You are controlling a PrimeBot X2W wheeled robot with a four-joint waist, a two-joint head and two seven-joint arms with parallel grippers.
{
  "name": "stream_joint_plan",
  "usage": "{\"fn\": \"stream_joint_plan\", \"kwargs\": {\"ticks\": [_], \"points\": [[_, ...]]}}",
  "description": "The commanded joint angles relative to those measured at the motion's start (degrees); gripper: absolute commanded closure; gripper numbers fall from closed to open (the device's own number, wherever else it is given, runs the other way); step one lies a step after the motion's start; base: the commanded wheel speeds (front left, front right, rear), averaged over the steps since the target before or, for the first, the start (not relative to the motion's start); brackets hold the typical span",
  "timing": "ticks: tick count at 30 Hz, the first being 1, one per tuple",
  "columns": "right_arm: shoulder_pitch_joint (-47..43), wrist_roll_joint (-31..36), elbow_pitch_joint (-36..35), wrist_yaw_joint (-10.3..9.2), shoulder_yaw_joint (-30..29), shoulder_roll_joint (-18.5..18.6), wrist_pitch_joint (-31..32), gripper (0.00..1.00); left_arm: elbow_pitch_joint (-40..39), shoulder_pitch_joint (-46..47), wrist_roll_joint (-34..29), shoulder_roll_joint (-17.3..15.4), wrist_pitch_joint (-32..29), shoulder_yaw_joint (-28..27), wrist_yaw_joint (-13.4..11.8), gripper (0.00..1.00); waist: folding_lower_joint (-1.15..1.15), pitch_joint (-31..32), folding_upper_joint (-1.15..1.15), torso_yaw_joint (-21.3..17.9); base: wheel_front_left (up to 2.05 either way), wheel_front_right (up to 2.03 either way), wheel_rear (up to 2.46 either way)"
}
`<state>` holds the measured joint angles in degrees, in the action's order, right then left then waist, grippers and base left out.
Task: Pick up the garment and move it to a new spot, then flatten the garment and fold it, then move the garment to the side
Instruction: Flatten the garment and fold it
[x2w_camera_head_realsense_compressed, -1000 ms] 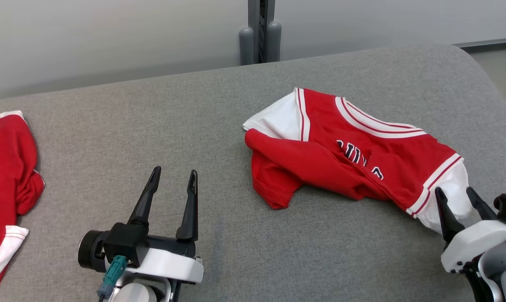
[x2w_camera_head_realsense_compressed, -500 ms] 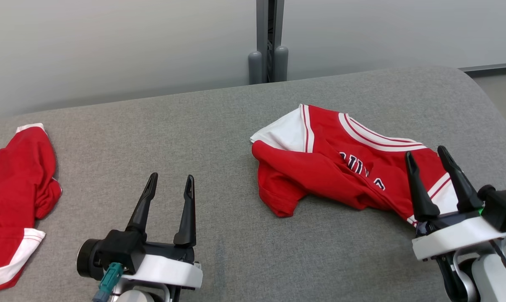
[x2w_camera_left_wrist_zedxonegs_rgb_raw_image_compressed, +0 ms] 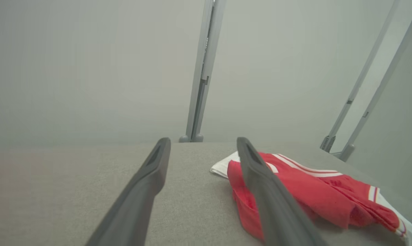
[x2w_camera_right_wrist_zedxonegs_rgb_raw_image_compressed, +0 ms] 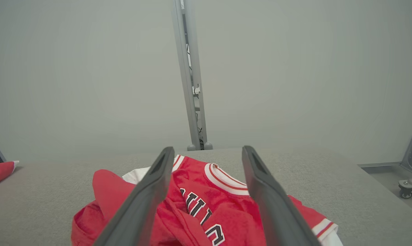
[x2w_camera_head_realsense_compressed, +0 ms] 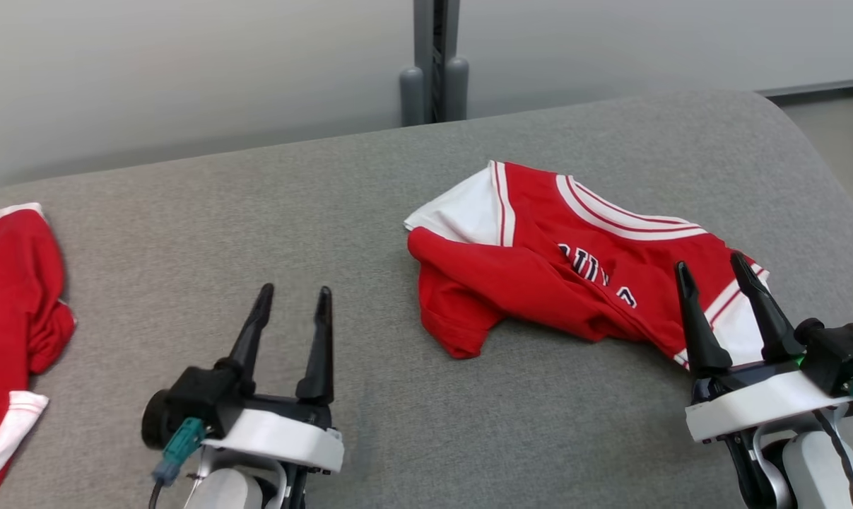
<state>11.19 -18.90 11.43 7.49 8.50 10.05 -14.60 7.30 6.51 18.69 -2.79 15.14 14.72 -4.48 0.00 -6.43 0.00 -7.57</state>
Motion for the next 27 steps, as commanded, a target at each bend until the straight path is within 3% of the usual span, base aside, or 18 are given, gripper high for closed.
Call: {"fn": "stream_joint_plan", "kwargs": {"ticks": [1, 7, 12, 15, 23, 27], "points": [[0.20, 0.42, 0.02, 0.01, -0.04, -0.10, -0.28, 0.00, 1.55, 1.86, 0.13, -0.20, 0.02, 0.89, 1.26, 0.00, 0.00, -1.30, 0.00, -1.57, 0.00, 0.00, 0.00], [-0.02, 0.86, 0.59, 0.01, -0.06, -1.44, -0.58, 0.00, 13.39, 10.48, -0.01, -0.24, -1.07, 4.50, 5.78, 0.00, 0.00, -4.61, 0.00, -5.30, 0.00, 0.00, 0.00], [0.50, 1.28, 1.18, 0.01, 0.29, -2.36, -0.68, 0.00, 20.86, 18.71, 5.33, -0.19, -8.12, 5.55, 8.83, 0.00, 0.00, -7.06, 0.00, -8.18, 0.00, 0.00, 0.00], [1.14, 1.39, 1.17, 0.01, 0.58, -3.06, -0.69, 0.00, 24.25, 22.95, 6.98, -0.47, -12.21, 5.20, 9.45, 0.00, 0.00, -8.15, 0.00, -9.68, 0.00, 0.00, 0.00], [0.65, 0.92, 0.86, 0.01, 0.75, -4.14, -0.67, 0.00, 31.00, 29.75, 6.49, -1.89, -20.23, 5.41, 7.11, 0.00, 0.00, -9.36, 0.00, -11.38, 0.00, 0.00, 0.00], [0.67, 0.52, 0.92, 0.01, 1.62, -4.36, -0.67, 0.00, 31.69, 30.41, 8.04, -1.80, -23.50, 7.12, 9.73, 0.00, 0.00, -9.56, 0.00, -11.53, 0.00, 0.00, 0.00]]}}
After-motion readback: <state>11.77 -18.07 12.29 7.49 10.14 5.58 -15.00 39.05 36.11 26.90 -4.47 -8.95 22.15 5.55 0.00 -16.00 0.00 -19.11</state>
